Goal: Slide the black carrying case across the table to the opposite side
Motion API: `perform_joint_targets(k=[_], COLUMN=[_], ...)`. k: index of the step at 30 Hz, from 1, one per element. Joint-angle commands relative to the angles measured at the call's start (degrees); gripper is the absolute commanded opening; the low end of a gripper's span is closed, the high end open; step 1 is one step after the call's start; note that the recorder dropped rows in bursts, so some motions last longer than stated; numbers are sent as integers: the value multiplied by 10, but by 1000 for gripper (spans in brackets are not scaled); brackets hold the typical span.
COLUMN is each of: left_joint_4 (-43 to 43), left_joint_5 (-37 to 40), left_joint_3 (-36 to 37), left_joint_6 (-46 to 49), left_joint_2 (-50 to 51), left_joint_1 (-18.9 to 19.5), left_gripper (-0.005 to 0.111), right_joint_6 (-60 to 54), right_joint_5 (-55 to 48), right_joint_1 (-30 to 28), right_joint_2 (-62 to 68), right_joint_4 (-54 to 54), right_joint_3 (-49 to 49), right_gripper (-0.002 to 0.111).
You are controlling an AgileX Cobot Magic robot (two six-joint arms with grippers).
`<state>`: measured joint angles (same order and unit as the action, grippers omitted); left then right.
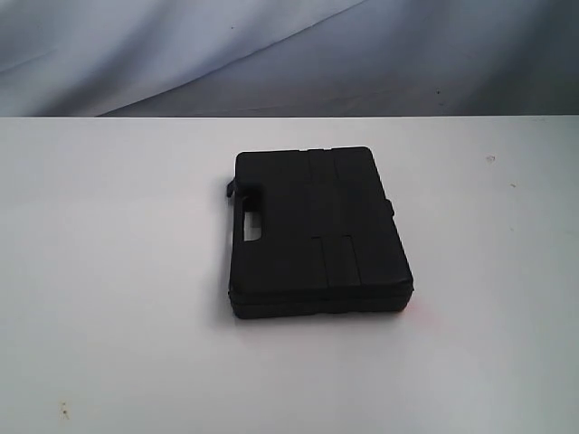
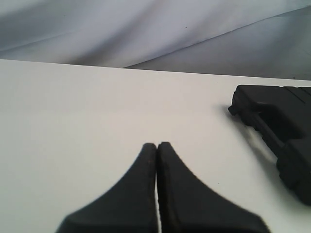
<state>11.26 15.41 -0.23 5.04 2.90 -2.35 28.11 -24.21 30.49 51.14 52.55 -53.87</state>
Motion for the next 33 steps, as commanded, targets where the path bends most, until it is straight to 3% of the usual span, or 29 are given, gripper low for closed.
perform_joint_targets(k=[1,6,14,27,33], left_joint_4=[0,0,0,0,0], left_joint_5=[-2,-2,-2,-2,-2], left_joint_3=[2,2,2,2,2], left_joint_6=[-1,-1,-1,-1,-1], left_joint_2=[-1,-1,-1,-1,-1], left_joint_1=[1,1,1,1,1], left_gripper=[0,0,0,0,0], right_joint_6=[-155,-230,-497,-447,-452], right_joint_5=[-3,42,234,252,242], right_joint_1=[-41,-102,-145,-145,-146], right_joint_2=[-62,-137,-256,-430,-449], right_joint_4=[-130,-248,-416,-465,-492], right_joint_3=[33,95,253,396,455], right_gripper=[0,0,0,0,0])
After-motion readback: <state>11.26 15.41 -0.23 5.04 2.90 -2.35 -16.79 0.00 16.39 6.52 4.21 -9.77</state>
